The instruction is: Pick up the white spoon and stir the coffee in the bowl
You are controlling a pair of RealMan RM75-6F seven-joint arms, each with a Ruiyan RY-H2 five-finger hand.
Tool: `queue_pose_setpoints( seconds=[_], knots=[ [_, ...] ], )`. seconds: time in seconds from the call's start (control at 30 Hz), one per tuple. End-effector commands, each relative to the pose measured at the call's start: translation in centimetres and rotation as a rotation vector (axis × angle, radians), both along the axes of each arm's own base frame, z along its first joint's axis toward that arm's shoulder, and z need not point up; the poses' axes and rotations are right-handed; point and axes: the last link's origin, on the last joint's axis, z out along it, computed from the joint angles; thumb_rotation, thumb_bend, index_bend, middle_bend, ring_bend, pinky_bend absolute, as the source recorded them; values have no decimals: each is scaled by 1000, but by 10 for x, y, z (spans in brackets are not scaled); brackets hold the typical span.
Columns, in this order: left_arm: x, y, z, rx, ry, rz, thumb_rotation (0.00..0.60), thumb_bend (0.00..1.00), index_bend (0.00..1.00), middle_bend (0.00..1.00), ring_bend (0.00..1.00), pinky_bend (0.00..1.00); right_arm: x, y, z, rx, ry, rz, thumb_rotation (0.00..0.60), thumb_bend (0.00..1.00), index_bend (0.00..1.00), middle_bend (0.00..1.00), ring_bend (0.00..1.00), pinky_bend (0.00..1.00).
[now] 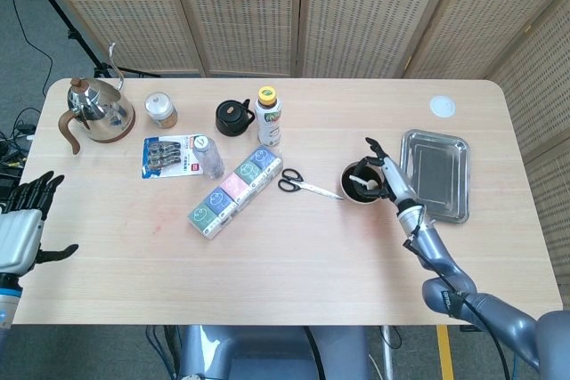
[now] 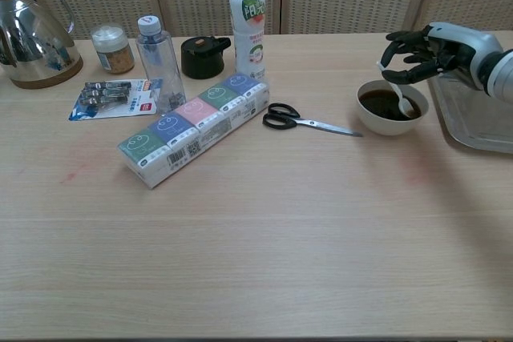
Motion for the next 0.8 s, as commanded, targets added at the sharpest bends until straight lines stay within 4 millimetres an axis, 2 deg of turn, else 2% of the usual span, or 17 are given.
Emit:
queue_pose_setpoints(
  seconds=[0.03,0.27,0.47,0.63,0.8],
  knots=[
    [0,-1,1,2,-3,-2,600,0,0,0,0,0,-1,5,-2,7,7,1,600,440,558,0,0,0],
    [-1,-2,4,7,-11,-3,600,0,0,0,0,0,9,3,-14,23,-17,-3,600,440,558,0,0,0],
    [-3,-1,5,9,-13,4,600,0,0,0,0,0,19,-11,-26,13,-58,-32,600,440,558,0,0,0],
    [-5,0,5,11,-10,12,600,0,0,0,0,0,17,-21,-30,-2,-66,-58,600,440,558,0,0,0],
    [-5,1,4,10,-7,18,600,0,0,0,0,0,8,-28,-25,-28,-59,-77,600,440,558,0,0,0]
  ],
)
